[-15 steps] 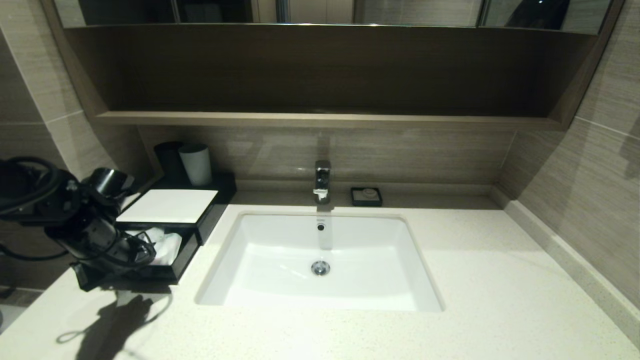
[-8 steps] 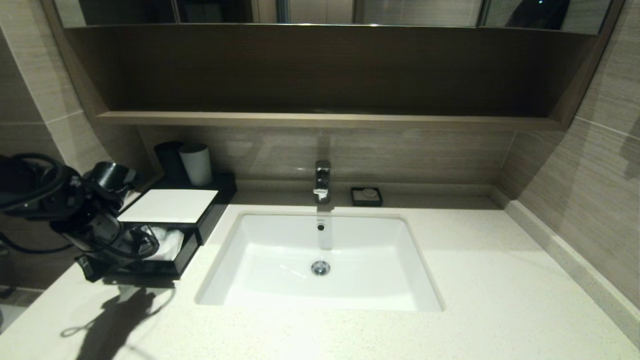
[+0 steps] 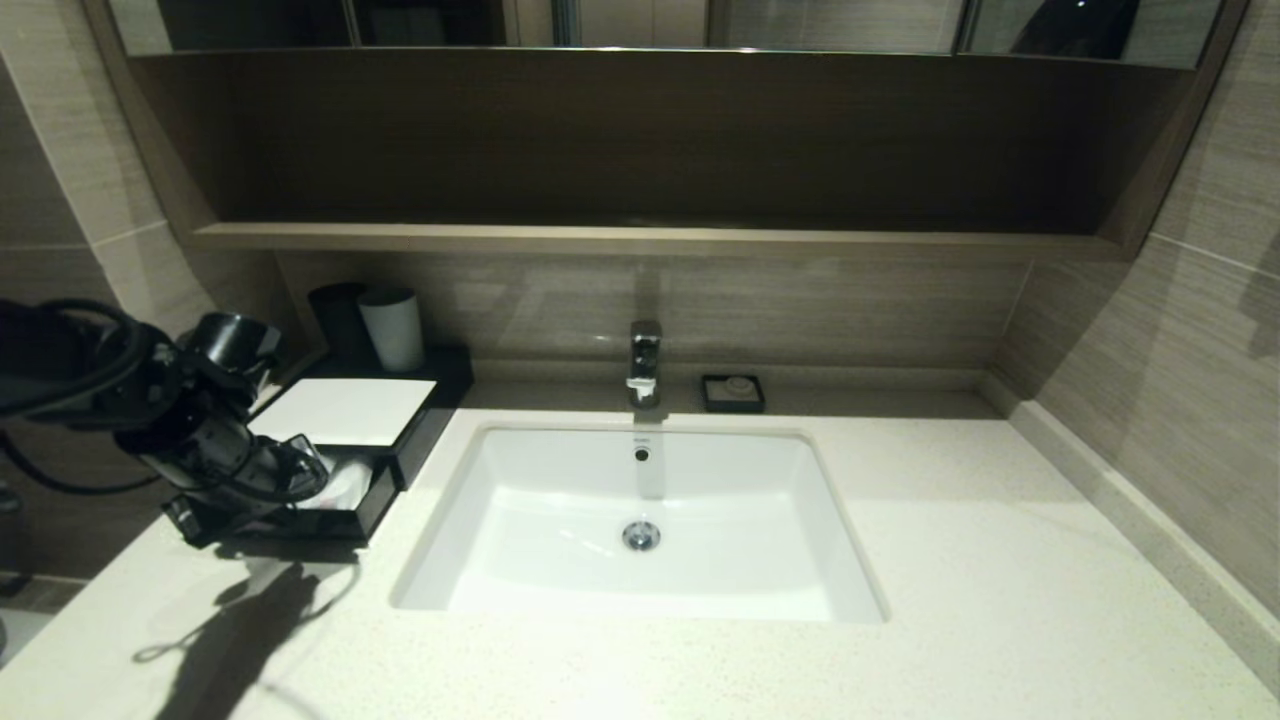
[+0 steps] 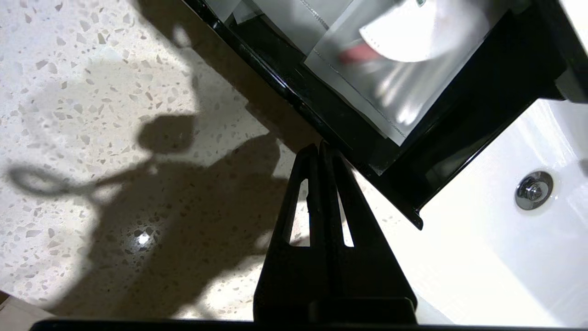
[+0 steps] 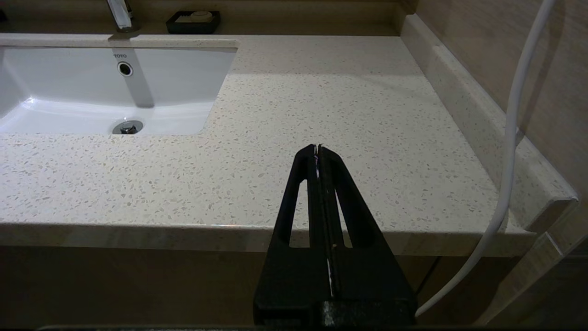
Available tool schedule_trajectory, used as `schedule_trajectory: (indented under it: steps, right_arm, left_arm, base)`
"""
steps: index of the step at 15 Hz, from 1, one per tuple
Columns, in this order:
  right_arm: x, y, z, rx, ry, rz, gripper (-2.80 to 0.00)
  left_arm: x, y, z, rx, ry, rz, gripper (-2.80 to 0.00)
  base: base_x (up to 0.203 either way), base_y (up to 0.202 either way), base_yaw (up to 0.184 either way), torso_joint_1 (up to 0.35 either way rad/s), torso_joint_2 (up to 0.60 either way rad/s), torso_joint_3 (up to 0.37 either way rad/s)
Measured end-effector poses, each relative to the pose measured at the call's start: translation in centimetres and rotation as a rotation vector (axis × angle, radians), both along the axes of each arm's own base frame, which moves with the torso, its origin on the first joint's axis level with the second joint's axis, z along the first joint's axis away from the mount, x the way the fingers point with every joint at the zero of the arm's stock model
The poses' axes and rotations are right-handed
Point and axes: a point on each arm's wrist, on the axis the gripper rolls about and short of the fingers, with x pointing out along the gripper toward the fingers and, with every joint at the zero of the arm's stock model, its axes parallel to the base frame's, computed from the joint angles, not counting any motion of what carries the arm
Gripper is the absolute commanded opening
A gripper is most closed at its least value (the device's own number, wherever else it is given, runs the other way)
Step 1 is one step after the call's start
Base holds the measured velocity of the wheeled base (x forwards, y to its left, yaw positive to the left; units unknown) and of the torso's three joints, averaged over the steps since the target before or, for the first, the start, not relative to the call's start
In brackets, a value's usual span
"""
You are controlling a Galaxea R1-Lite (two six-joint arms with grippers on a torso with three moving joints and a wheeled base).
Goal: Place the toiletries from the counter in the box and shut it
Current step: Close the drawer
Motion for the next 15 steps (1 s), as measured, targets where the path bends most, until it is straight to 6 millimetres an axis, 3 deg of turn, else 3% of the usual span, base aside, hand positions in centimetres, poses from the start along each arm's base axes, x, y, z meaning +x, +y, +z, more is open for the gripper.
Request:
schedule_trajectory:
  steps: [15]
  right_arm:
    - [0.0,0.0,0.0,0.000,0.000,0.000,-2.80]
  left_arm:
    - [2.9,-0.3,0.6,-0.013,-0.072,0.027,-2.80]
  base:
    - [0.000,0.000,0.000,0.000,0.00,0.000]
